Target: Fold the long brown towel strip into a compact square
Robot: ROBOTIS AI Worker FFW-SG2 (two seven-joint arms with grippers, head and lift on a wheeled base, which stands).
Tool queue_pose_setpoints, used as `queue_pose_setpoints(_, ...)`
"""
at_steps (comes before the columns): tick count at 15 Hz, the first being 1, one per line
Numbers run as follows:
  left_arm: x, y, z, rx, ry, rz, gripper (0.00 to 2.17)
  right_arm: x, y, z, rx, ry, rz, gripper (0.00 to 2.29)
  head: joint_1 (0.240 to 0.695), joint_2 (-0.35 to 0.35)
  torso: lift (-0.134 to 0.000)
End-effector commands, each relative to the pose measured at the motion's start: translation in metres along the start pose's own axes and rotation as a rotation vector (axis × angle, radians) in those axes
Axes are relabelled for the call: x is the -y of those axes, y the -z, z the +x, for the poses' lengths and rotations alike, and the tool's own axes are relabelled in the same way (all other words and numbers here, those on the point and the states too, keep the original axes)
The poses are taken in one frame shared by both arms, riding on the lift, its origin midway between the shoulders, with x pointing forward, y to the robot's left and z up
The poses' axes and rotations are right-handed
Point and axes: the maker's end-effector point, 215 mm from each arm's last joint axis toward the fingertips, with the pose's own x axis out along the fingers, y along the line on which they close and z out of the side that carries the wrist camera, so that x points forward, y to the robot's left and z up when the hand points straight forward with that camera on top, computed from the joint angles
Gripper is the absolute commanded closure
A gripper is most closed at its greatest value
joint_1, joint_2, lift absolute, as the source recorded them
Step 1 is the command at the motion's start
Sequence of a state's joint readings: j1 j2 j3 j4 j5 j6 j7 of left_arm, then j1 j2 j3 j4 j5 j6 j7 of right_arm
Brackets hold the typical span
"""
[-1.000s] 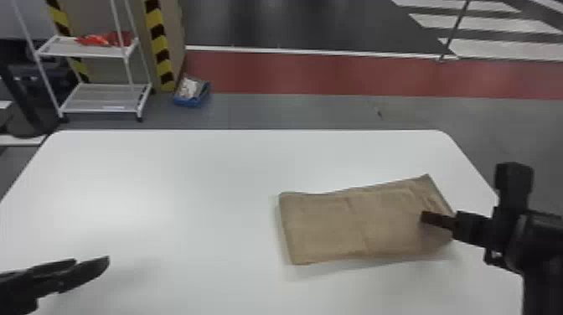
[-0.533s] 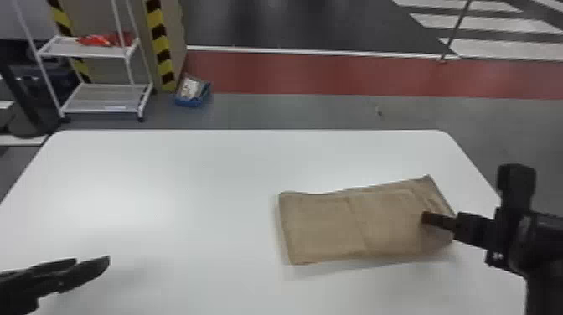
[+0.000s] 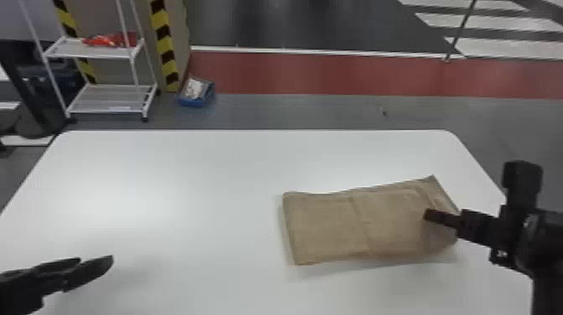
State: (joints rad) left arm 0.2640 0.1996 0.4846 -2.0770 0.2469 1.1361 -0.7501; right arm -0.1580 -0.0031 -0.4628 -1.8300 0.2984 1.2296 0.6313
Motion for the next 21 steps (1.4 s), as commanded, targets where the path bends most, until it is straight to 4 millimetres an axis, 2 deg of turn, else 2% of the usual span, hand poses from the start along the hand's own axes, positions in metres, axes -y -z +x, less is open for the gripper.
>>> queue_pose_setpoints(1,-0.001,-0.001,0.000,0.004,-0.001,0.004,0.10,-0.002,-0.001,-0.001,0.004,-0.005,0.002,0.77,0.695,-0.070,-0.128)
queue_pose_setpoints(5,-0.002,-0.001,0.000,0.003,-0.003,0.006,0.10,-0.011,-0.009,-0.010,0.018,-0.038,0.034,0.78,0.695,-0.061,-0.128)
queue_pose_setpoints(6,-0.004,-0.001,0.000,0.003,-0.005,0.007,0.10,-0.010,-0.009,-0.011,0.016,-0.033,0.036,1.06,0.695,-0.059,-0.128)
queue_pose_setpoints(9,-0.006,-0.001,0.001,0.006,-0.006,0.007,0.10,-0.013,-0.008,-0.009,0.012,-0.034,0.025,1.12,0.695,-0.058,-0.128)
queue_pose_setpoints(10,-0.006,-0.001,0.001,0.006,-0.006,0.007,0.10,-0.018,-0.009,-0.008,0.013,-0.044,0.024,1.27,0.695,-0.057,-0.128)
queue_pose_setpoints(12,-0.006,0.000,0.001,0.004,-0.006,0.004,0.10,-0.035,-0.019,-0.007,0.037,-0.096,0.025,1.33,0.695,-0.050,-0.128)
queue_pose_setpoints(14,-0.007,-0.001,0.001,0.005,-0.009,0.006,0.10,-0.056,-0.058,-0.018,0.113,-0.150,0.022,1.33,0.695,-0.037,-0.128)
queue_pose_setpoints(15,-0.007,-0.002,0.001,0.008,-0.009,0.007,0.10,-0.054,-0.090,-0.029,0.170,-0.153,0.040,1.33,0.695,-0.029,-0.128)
queue_pose_setpoints(16,-0.009,-0.003,-0.001,0.012,-0.011,0.005,0.10,-0.039,-0.118,-0.040,0.223,-0.133,0.081,1.33,0.695,-0.024,-0.128)
queue_pose_setpoints(17,-0.011,-0.006,-0.004,0.019,-0.014,0.003,0.10,-0.026,-0.128,-0.044,0.248,-0.119,0.114,1.33,0.695,-0.030,-0.128)
queue_pose_setpoints(20,-0.010,-0.004,-0.005,0.017,-0.008,-0.001,0.10,0.014,-0.075,-0.007,0.124,-0.028,0.118,1.32,0.695,-0.066,-0.128)
queue_pose_setpoints(21,-0.009,-0.003,-0.004,0.015,-0.007,-0.001,0.10,0.016,-0.057,0.005,0.077,-0.024,0.117,1.18,0.695,-0.073,-0.128)
